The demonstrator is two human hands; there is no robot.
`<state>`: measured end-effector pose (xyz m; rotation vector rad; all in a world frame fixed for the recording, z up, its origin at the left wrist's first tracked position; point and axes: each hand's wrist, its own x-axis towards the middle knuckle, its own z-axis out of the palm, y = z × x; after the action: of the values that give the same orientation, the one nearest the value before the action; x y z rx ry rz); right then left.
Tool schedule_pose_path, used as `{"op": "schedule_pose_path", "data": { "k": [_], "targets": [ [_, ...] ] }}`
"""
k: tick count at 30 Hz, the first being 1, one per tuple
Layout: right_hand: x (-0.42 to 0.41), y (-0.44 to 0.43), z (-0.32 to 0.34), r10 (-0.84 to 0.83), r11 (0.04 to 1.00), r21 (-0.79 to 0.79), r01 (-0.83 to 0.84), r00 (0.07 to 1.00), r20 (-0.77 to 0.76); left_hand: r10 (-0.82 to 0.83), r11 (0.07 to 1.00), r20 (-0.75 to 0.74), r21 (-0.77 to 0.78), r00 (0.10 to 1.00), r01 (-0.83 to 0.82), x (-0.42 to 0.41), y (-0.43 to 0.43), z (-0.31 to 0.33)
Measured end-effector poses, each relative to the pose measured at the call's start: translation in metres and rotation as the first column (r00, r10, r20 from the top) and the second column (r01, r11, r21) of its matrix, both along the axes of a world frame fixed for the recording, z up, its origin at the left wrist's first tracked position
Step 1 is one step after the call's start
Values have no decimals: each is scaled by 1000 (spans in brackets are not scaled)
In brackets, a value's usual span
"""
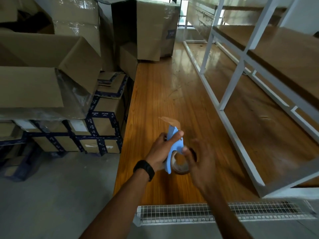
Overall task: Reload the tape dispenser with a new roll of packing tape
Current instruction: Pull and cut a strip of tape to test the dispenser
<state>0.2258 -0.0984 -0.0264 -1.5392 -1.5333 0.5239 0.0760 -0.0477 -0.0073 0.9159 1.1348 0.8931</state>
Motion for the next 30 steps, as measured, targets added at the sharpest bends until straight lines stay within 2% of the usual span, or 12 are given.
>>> {"op": "schedule_pose_path", "data": {
  "k": [3,5,7,10,13,19,25,28,30],
  "targets": [
    [-20,-17,-11,-38,999,-7,40,986,160,84,995,-133,-51,988,-91,13,1,0],
    [-28,-22,-11,-97,994,-30,104,980,174,96,990,-221,-80,971,-116,17,2,-4],
    [-30,-26,-15,-102,992,-60,112,984,146,93,989,-226,-92,970,-116,18,1,-8],
    [-31,-33,-14,-56,976,-215,39,996,-75,133,980,-168,-125,977,-155,22,-9,-8],
    [-31,-38,-17,-70,955,-297,-29,946,-317,146,980,-202,-106,968,-170,30,-22,-14],
    [-25,-41,-24,-104,933,-347,-97,850,-517,148,986,-203,-41,968,-159,26,-27,-28],
    [-24,-28,-26,-234,908,-409,-92,698,-677,65,996,-117,-49,991,-71,17,-31,-29],
    [-17,-23,-25,-307,916,-397,-63,530,-790,-66,994,-206,75,976,83,10,-30,-18],
    [-10,-22,-23,-328,927,-374,-25,431,-841,-31,975,-345,197,938,104,-4,-23,-15]
  ]
}}
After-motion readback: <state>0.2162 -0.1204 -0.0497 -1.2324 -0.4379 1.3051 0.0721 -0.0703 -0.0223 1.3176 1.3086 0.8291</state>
